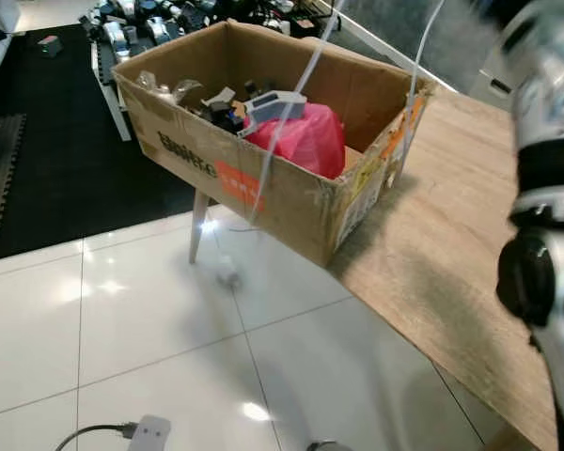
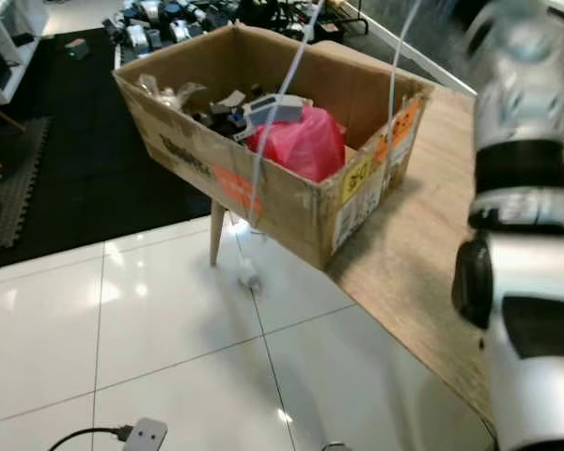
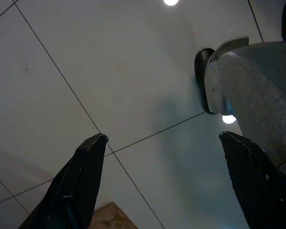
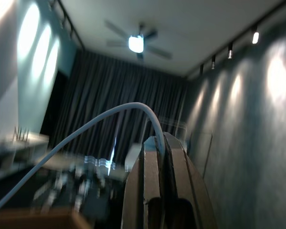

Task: Picking trash to rubbish bin

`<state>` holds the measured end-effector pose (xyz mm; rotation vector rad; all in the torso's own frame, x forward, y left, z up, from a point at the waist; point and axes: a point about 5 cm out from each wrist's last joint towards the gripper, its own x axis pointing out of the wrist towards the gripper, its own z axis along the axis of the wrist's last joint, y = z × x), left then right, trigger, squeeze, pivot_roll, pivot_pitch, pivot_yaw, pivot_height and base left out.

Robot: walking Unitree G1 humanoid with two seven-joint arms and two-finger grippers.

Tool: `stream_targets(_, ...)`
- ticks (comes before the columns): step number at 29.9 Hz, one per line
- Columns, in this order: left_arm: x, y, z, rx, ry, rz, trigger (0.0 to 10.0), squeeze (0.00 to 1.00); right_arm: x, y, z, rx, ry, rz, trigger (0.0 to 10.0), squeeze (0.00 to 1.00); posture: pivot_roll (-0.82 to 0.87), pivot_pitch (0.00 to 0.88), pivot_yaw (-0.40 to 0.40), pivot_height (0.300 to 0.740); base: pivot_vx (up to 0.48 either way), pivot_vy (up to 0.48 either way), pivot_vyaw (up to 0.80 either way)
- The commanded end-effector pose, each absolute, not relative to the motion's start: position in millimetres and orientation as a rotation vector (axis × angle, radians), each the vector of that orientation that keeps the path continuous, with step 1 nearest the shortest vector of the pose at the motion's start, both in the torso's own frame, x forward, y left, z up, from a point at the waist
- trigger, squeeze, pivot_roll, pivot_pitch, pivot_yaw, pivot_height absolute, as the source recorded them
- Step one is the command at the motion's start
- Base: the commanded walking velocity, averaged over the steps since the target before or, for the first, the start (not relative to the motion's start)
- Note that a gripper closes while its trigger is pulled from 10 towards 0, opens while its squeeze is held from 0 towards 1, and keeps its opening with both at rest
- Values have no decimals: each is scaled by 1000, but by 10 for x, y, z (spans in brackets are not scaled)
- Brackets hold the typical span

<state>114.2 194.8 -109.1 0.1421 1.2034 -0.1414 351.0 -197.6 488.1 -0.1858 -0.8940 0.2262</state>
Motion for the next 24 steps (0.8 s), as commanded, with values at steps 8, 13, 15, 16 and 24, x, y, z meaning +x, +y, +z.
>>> stream_targets(8,818,1675,-1196,34,1288,-190,10000,0,3393,-1971,5363,-227,-962,138,10000,0,-3,143,-49,740,0,0,0)
stream_targets(13,794,1643,-1202,18,1289,-184,10000,0,3335,-1960,5504,-243,-970,106,10000,0,18,144,-68,740,0,0,0)
stream_targets(15,793,1645,-1202,9,1286,-171,10000,0,3304,-1948,5566,-241,-978,89,10000,0,28,143,-75,740,0,0,0)
stream_targets(16,793,1648,-1202,7,1285,-166,10000,0,3293,-1944,5585,-240,-983,83,10000,0,28,143,-75,740,0,0,0)
stream_targets(24,742,1672,-1209,-6,1290,-144,10000,0,3253,-1824,5662,-178,-1007,198,10000,0,60,151,-82,740,0,0,0)
